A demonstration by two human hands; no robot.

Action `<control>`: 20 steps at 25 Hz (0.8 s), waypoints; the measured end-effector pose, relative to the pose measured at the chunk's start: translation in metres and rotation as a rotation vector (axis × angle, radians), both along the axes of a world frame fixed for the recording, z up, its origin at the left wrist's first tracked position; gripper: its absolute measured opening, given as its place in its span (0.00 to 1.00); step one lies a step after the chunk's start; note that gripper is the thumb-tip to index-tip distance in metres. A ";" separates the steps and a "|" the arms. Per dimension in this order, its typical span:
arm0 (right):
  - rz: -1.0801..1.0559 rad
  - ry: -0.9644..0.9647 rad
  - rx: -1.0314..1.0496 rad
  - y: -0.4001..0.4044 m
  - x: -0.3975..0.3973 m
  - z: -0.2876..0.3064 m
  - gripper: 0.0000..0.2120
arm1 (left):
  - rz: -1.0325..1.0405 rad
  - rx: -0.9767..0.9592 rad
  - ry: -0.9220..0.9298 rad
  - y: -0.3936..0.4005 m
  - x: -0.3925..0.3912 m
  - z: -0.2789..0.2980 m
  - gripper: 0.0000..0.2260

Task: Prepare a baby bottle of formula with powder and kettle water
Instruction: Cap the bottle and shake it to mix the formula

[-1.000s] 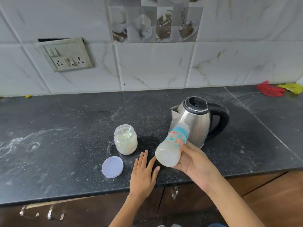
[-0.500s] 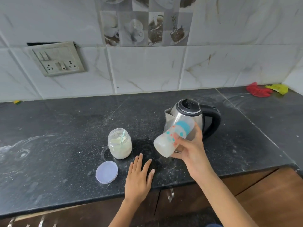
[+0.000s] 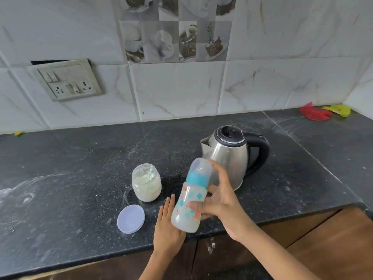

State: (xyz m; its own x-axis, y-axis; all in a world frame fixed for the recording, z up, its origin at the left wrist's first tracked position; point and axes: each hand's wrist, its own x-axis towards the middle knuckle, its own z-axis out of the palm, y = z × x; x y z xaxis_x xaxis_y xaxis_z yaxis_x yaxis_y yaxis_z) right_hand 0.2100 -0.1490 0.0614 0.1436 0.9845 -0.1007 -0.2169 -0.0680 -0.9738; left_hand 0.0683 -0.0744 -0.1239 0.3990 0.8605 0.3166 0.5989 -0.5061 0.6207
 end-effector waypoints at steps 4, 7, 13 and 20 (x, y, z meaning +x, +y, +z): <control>-0.266 0.153 0.040 0.019 0.020 0.005 0.45 | -0.023 0.091 0.253 0.004 0.000 -0.002 0.20; -0.108 0.081 -0.022 0.014 0.007 0.002 0.44 | -0.032 0.082 0.253 0.005 0.001 -0.004 0.21; -0.298 0.291 0.031 0.021 0.007 0.004 0.42 | 0.001 0.092 0.299 0.007 0.003 -0.002 0.20; -0.310 0.262 0.090 0.016 0.009 0.007 0.40 | -0.009 0.100 0.278 0.007 0.002 -0.003 0.19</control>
State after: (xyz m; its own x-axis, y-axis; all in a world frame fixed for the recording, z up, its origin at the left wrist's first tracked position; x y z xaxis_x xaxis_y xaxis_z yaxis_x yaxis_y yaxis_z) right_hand 0.2190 -0.1329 0.0685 0.4159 0.9050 -0.0890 -0.4548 0.1223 -0.8821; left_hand 0.0701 -0.0677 -0.1269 0.4898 0.8266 0.2770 0.7343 -0.5625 0.3801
